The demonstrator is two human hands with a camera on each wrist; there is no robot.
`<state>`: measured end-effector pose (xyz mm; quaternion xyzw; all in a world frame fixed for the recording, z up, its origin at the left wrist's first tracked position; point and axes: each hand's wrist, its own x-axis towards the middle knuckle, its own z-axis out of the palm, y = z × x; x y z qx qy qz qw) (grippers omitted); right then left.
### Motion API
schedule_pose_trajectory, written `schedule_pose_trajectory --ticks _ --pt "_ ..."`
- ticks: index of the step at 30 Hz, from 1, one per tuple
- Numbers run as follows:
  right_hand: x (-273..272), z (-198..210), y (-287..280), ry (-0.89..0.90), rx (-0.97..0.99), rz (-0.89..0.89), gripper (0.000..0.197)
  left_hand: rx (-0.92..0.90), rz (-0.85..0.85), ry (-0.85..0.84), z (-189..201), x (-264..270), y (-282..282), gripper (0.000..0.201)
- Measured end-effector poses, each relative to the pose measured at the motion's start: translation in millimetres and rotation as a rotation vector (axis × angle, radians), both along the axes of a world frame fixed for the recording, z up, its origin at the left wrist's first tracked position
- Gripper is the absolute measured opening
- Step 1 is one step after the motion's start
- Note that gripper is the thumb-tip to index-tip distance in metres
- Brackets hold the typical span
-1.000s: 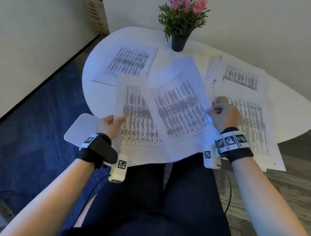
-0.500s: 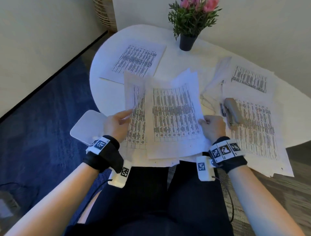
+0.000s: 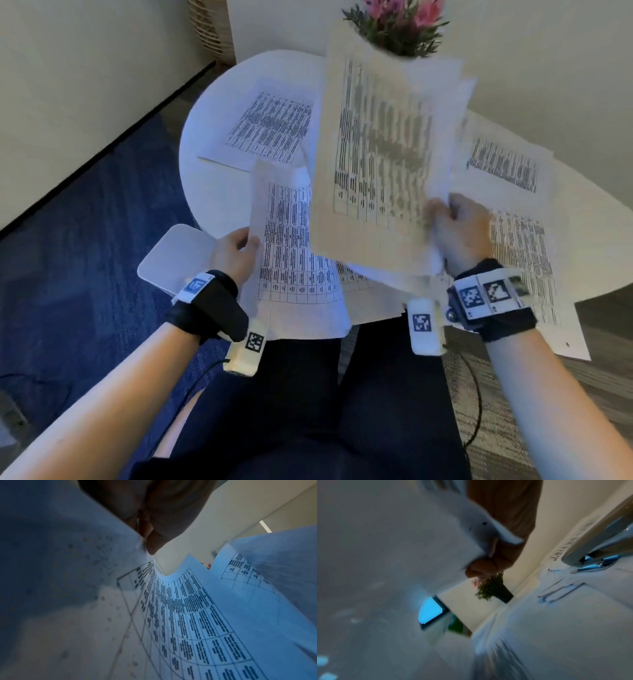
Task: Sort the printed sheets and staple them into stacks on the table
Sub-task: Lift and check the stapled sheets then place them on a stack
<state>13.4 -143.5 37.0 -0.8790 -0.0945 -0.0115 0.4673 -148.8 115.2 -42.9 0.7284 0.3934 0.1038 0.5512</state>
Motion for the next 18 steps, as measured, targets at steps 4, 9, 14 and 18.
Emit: schedule_pose_trajectory --ticks 4,9,14,18 --pt "-15 -17 2 -0.042 -0.226 0.093 0.03 -0.042 0.004 -0.006 2 -1 6 0.03" --pt "-2 15 -7 -0.138 0.073 -0.147 0.026 -0.131 0.035 -0.048 1 -5 7 0.041" --pt "19 62 -2 -0.3 0.156 -0.204 0.027 -0.072 0.034 -0.005 0 -4 8 0.055" --pt "25 63 19 -0.205 0.32 -0.169 0.024 -0.007 0.022 0.018 5 -3 4 0.078"
